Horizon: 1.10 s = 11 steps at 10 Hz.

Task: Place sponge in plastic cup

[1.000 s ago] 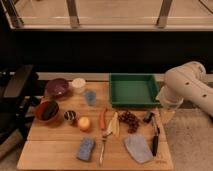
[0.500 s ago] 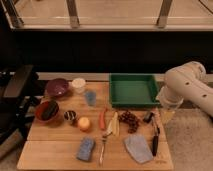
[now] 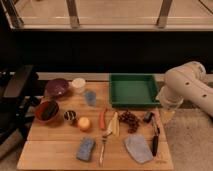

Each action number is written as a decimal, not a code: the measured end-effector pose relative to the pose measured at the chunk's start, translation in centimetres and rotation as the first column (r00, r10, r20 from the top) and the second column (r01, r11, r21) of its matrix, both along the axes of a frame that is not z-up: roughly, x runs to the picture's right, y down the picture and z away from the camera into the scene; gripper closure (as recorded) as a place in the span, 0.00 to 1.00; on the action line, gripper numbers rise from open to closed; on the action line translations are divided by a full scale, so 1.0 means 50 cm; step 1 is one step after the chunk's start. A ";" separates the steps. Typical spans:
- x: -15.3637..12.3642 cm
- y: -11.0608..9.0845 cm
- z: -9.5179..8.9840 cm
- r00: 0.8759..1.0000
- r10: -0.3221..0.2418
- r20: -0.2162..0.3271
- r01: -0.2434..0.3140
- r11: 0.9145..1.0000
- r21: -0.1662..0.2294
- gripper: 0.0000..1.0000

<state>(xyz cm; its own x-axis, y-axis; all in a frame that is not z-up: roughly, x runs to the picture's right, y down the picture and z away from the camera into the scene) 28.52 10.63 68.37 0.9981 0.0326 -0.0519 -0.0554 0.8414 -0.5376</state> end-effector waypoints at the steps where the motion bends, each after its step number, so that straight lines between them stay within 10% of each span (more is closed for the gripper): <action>1: 0.000 0.000 0.000 1.000 0.000 0.000 0.000 1.000 0.000 0.26; 8: -0.003 0.004 -0.002 1.000 -0.019 0.016 0.019 1.000 -0.001 0.26; 11: -0.066 0.041 -0.024 0.967 -0.177 0.183 0.179 0.984 0.006 0.26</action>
<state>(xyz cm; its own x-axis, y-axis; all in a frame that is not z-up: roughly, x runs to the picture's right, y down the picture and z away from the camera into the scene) 25.22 12.69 67.17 0.9804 -0.1464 0.1317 0.1945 0.8233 -0.5333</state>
